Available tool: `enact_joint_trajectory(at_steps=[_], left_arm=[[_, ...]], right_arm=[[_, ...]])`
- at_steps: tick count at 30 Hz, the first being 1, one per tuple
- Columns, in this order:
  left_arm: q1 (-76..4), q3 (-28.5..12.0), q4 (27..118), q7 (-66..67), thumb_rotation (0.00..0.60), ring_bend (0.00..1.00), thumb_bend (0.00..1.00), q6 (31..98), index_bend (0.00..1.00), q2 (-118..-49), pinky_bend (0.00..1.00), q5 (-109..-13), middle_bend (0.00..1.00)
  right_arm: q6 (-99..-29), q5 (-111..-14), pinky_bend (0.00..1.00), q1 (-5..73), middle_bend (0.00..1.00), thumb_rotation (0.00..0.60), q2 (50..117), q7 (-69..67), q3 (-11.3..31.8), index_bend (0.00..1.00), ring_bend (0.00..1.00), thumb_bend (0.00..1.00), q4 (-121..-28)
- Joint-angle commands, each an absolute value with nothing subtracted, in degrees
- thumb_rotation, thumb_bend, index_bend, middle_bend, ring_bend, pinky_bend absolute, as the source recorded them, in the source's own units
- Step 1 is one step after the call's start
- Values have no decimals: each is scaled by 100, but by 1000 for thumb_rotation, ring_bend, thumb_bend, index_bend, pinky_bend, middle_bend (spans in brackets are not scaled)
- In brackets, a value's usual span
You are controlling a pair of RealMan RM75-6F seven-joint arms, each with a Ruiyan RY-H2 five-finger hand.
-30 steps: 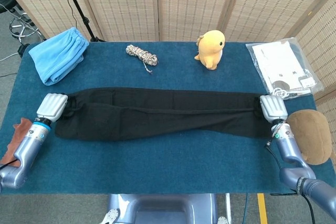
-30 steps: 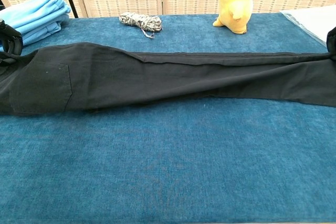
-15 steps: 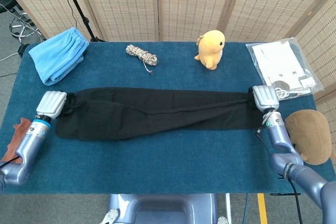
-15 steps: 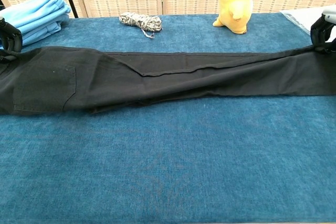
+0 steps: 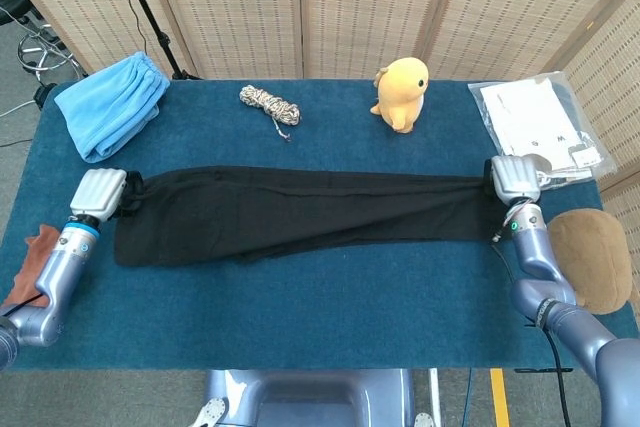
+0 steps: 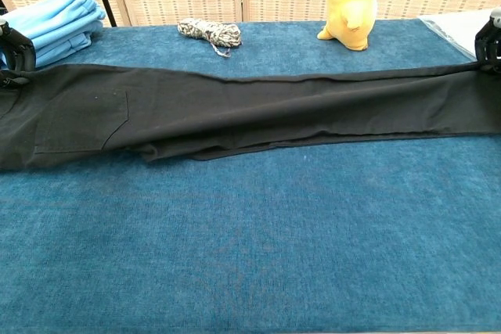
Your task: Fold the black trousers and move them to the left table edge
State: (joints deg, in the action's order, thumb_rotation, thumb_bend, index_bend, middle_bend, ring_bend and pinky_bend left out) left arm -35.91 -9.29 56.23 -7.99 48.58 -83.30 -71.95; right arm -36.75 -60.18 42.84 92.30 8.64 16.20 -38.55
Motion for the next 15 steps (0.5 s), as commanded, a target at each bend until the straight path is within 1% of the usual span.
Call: enact_joint_trajectory(at_steps=[1,11,15], left_arm=[[-3605,-948,5603,-847,600,443,356,4835,664,-8347,471,-7178,654],[-3668,-970,5470,-933,600,443,355,4800,664,-8423,471,-7193,654],[-3688,-982,5474,-973,600,443,353,4758,664,-8419,471,-7177,654]], right_arm=[[-3593,-5929,565,4327,553,600,9313,873,1653,618,395,676,-3701],[-3466,-5955,566,4391,553,600,9512,764,1620,618,395,676,-3381],[-3323,-5942,566,4497,553,600,9718,782,1619,618,395,675,-3064]])
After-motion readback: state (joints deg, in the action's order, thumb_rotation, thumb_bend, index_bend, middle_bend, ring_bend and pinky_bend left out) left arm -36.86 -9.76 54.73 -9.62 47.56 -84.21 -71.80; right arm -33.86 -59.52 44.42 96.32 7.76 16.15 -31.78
